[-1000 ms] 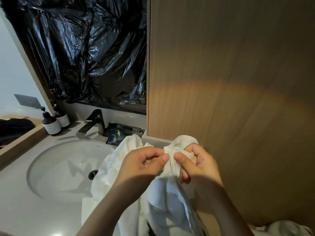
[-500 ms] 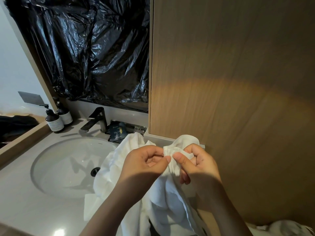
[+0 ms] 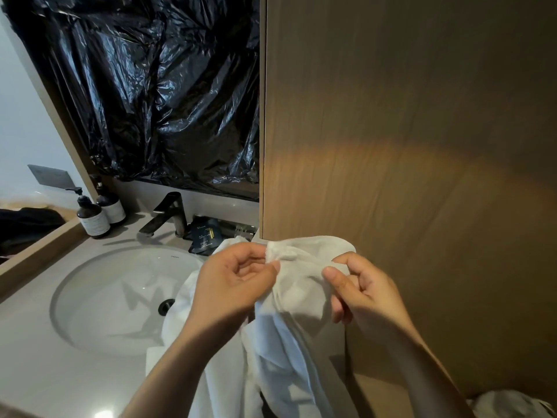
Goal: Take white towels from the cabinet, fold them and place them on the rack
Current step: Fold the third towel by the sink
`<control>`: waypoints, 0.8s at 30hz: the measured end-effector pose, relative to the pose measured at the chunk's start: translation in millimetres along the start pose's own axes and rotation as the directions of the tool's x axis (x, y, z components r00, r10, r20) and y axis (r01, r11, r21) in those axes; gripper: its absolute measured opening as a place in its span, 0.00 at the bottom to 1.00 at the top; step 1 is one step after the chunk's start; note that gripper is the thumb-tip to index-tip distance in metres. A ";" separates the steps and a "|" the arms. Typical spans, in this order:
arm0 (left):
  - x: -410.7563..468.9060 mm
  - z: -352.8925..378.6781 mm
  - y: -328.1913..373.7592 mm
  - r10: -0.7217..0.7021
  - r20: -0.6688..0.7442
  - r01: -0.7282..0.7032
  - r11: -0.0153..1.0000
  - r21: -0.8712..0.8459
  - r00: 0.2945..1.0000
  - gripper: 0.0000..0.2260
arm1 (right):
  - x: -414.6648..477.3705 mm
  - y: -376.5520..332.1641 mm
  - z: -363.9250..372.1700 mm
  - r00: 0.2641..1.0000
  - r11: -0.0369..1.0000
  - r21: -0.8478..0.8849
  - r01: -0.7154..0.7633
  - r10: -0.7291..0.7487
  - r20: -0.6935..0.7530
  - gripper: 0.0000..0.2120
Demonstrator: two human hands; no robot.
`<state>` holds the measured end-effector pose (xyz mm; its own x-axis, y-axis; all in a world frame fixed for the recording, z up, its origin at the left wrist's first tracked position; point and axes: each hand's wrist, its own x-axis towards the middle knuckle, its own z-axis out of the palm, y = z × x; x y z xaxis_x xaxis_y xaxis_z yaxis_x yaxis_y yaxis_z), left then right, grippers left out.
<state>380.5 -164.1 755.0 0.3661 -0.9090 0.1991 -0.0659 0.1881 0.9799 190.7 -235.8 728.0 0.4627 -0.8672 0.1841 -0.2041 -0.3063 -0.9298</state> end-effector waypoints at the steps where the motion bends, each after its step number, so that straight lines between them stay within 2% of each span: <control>1: 2.8 -3.1 2.0 0.031 -0.007 -0.031 0.999 0.019 1.000 0.10 | 0.3 0.3 -7.8 1.000 0.998 -0.055 0.012 -0.012 0.006 0.10; 4: 12.0 -11.9 6.9 0.102 -0.035 -0.098 0.992 0.084 0.994 0.08 | 1.4 -0.9 -30.5 0.999 0.967 -0.250 0.037 -0.032 0.022 0.11; 7: 21.9 -17.0 9.4 0.129 -0.068 -0.125 0.990 0.066 0.989 0.10 | 5.8 -8.3 -54.3 0.998 0.890 -0.451 0.057 -0.057 0.014 0.16; 11: 34.7 -19.0 19.1 0.194 -0.068 -0.186 0.977 0.106 0.979 0.12 | 18.8 -28.7 -75.6 0.973 0.696 -0.693 0.187 -0.228 0.034 0.16; 13: 40.4 -21.0 28.2 0.240 -0.088 -0.228 0.965 0.126 0.967 0.12 | 24.7 -42.5 -79.5 0.946 0.612 -0.751 0.246 -0.319 0.050 0.13; 15: 45.1 -22.1 38.4 0.278 -0.103 -0.262 0.954 0.142 0.955 0.11 | 29.0 -56.6 -82.2 0.926 0.618 -0.734 0.282 -0.374 0.041 0.11; 19: 51.4 -18.8 53.5 0.366 -0.127 -0.338 0.920 0.200 0.922 0.09 | 35.0 -81.3 -84.4 0.875 0.746 -0.582 0.325 -0.471 -0.115 0.12; 24: 51.5 -14.1 52.4 0.382 -0.156 -0.341 0.910 0.235 0.911 0.06 | 41.9 -93.8 -77.2 0.839 0.807 -0.496 0.321 -0.485 -0.246 0.12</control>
<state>409.0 -195.8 816.5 0.4531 -0.6985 0.5539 -0.4026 0.3940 0.8262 162.6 -273.6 847.5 0.2749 -0.6756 0.6841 -0.4439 -0.7204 -0.5329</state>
